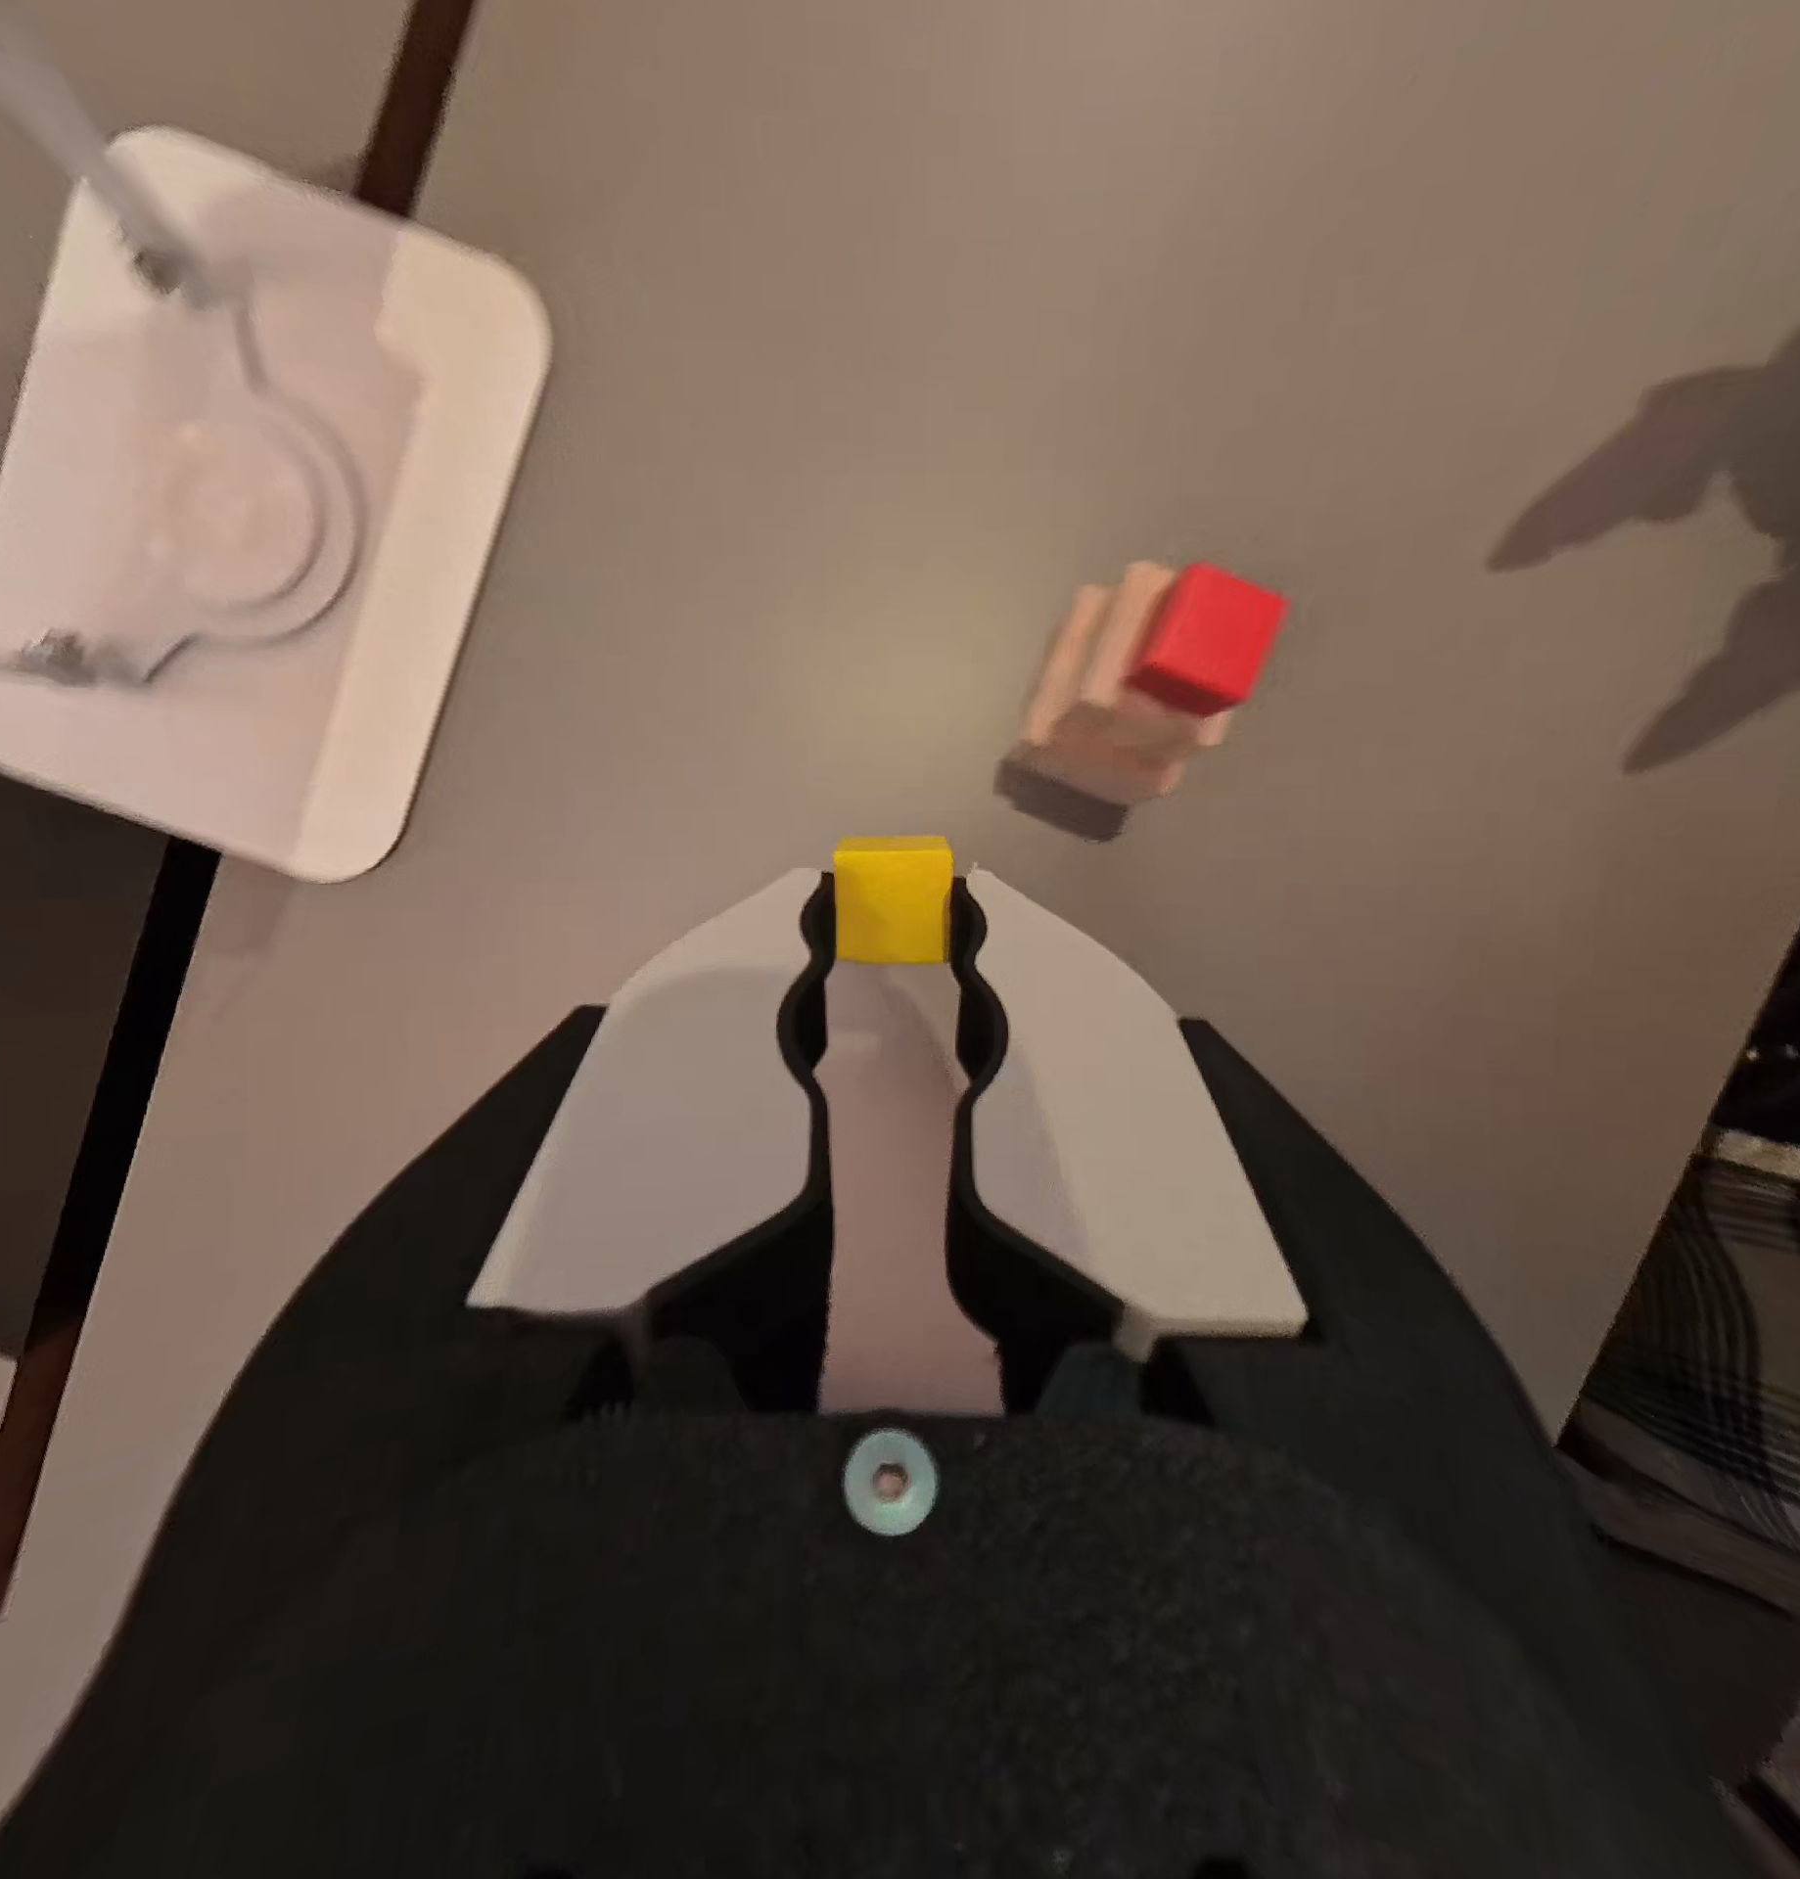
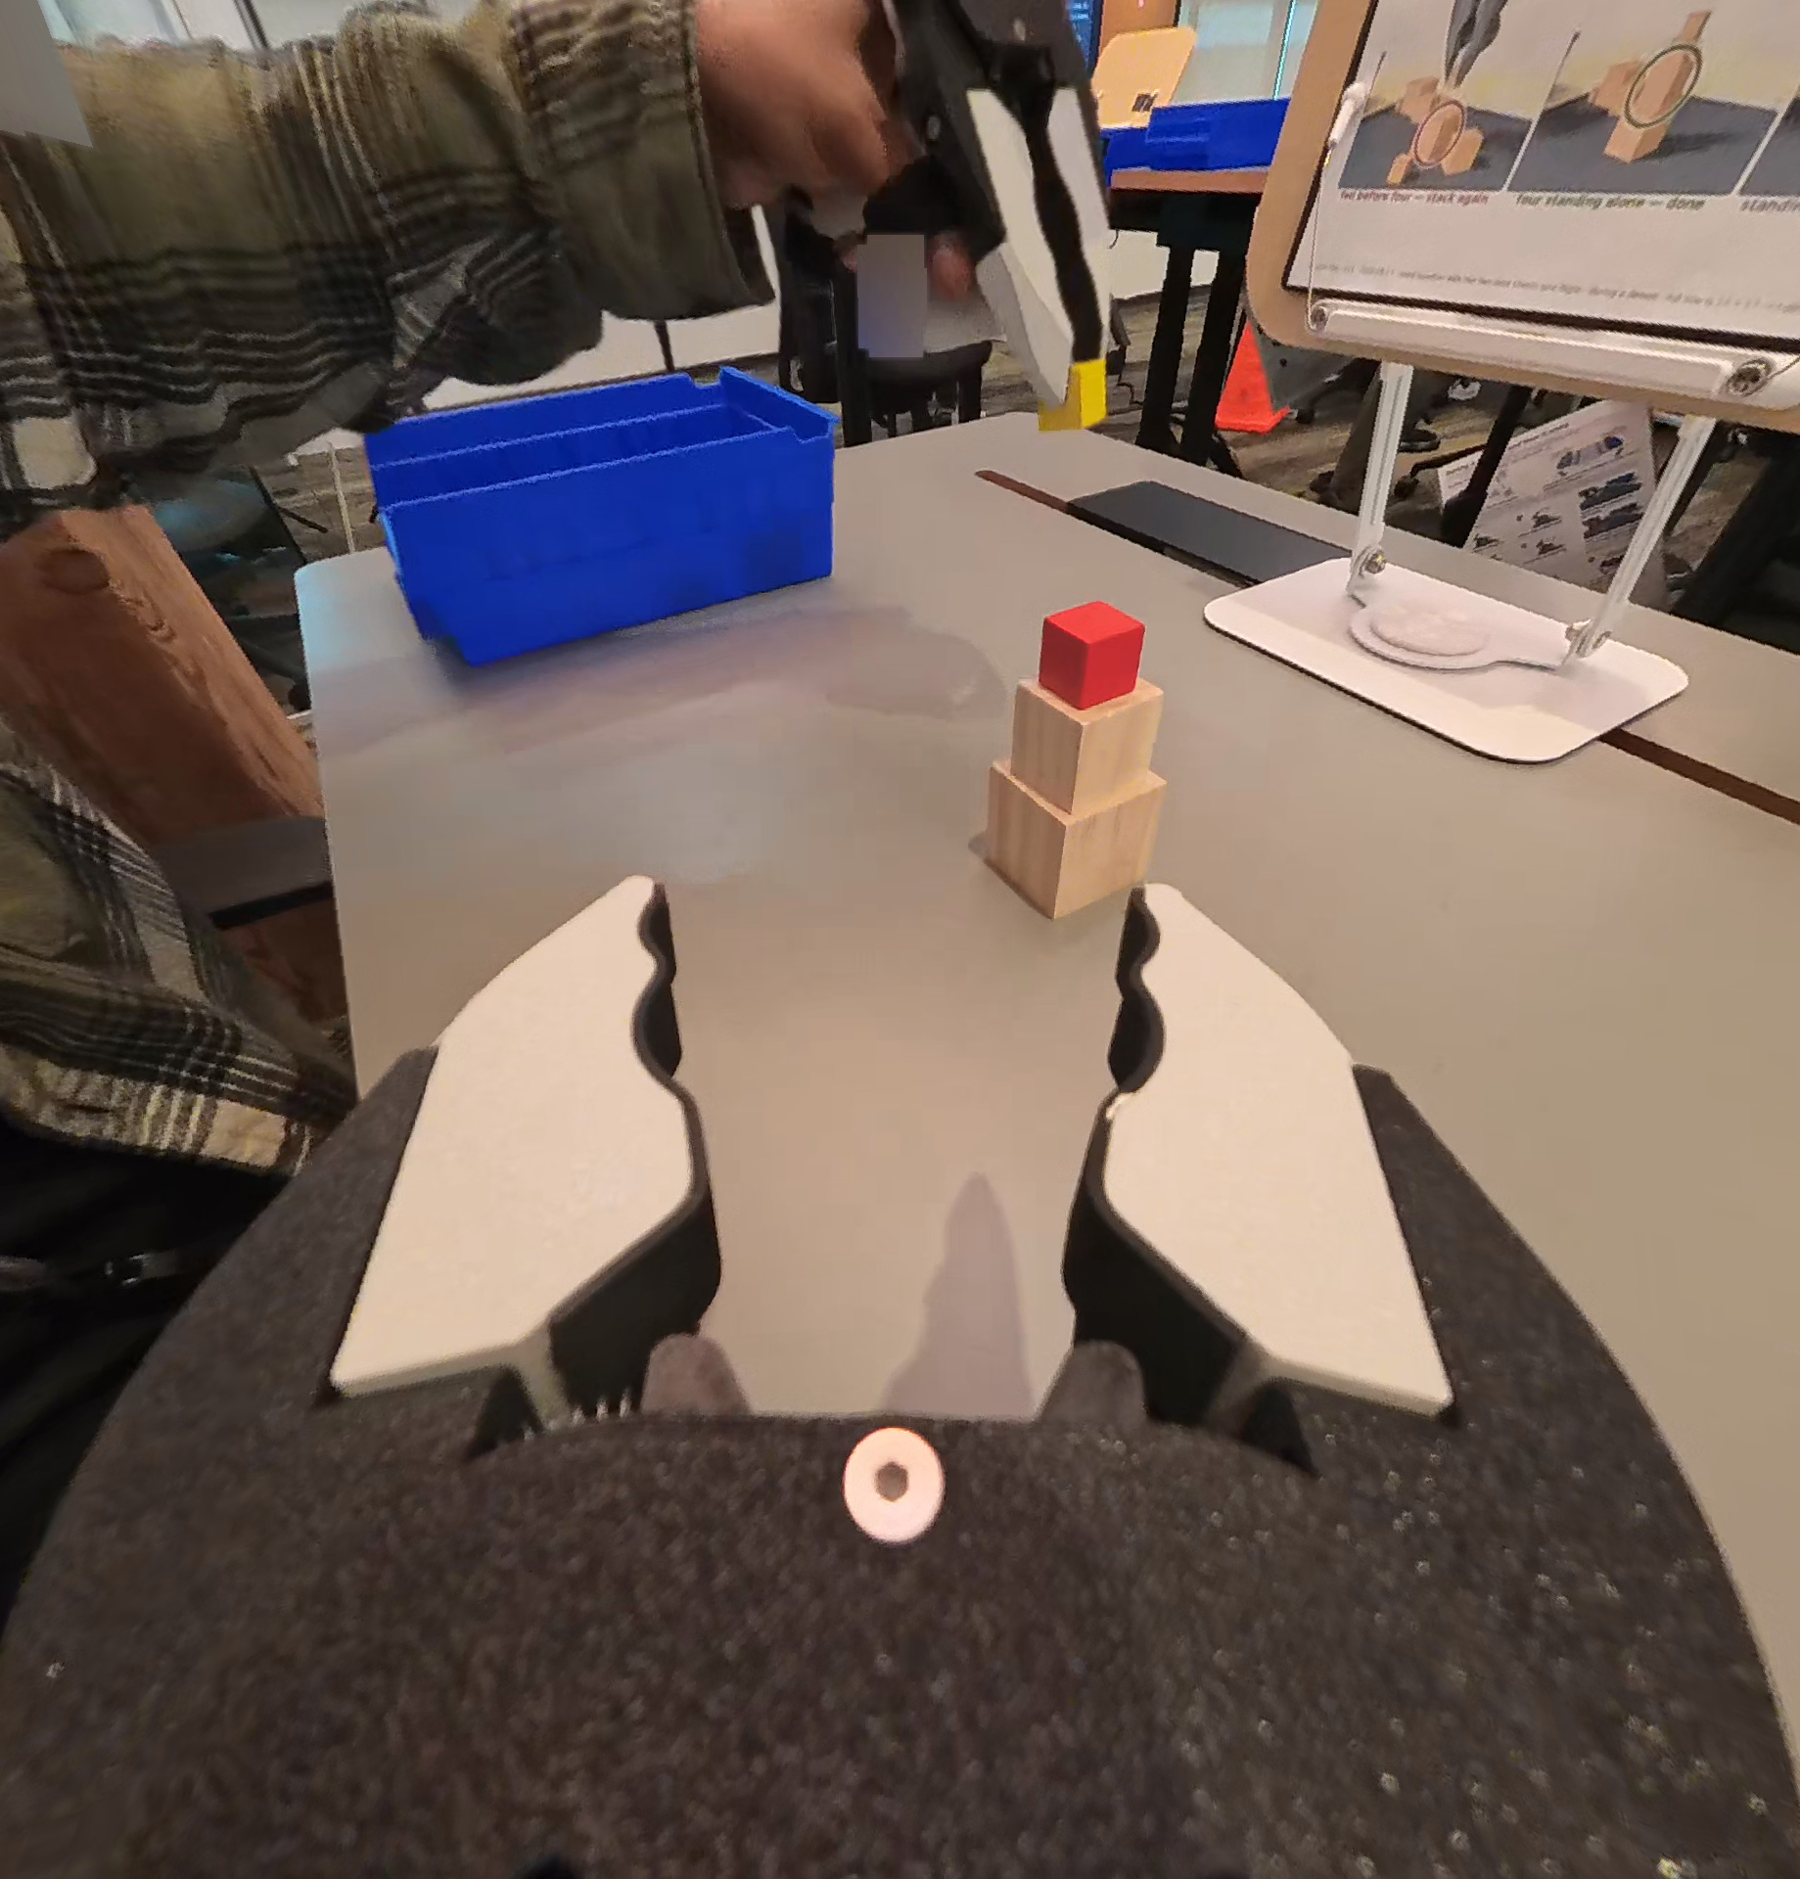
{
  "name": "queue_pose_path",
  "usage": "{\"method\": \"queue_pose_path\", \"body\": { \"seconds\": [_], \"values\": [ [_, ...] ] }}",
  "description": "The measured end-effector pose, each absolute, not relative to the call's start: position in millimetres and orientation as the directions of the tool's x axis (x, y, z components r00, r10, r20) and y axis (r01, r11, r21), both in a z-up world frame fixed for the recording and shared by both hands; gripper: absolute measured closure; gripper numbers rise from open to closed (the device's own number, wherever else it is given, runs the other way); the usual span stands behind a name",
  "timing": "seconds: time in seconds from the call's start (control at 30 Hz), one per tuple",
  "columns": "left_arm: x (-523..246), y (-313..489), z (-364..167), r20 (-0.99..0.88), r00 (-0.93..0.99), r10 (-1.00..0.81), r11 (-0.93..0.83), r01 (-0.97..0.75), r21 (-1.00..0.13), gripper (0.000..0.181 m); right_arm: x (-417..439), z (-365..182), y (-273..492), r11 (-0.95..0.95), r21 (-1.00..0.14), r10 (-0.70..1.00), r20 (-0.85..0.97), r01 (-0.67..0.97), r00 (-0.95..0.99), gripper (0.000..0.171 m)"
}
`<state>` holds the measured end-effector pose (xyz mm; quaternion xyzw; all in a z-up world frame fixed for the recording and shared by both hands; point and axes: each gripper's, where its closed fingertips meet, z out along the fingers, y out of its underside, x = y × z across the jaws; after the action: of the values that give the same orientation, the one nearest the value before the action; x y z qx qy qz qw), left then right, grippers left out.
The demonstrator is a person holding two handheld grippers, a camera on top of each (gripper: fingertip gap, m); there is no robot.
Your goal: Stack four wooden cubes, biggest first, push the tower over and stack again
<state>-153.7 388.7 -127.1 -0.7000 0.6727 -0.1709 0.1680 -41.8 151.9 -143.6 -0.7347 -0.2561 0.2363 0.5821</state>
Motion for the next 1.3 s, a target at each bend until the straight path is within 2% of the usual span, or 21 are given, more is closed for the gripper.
{"method": "queue_pose_path", "body": {
  "seconds": [0.17,0.37,1.3],
  "values": [
    [-122,335,-133,-0.016,-0.134,-0.991,0.128,-0.896,-0.426,0.16,-44,-141,149,-0.183,-0.977,0.657,-0.041,0.106,0.753,0.088],
    [-103,312,-143,-0.025,-0.23,-0.973,0.223,-0.903,-0.367,0.16,-41,-136,147,-0.17,-0.98,0.652,-0.034,0.102,0.758,0.088],
    [-91,310,-163,0.015,-0.313,-0.95,0.295,-0.908,-0.298,0.16,-38,-136,146,-0.171,-0.98,0.65,-0.037,0.099,0.759,0.088]
  ]
}}
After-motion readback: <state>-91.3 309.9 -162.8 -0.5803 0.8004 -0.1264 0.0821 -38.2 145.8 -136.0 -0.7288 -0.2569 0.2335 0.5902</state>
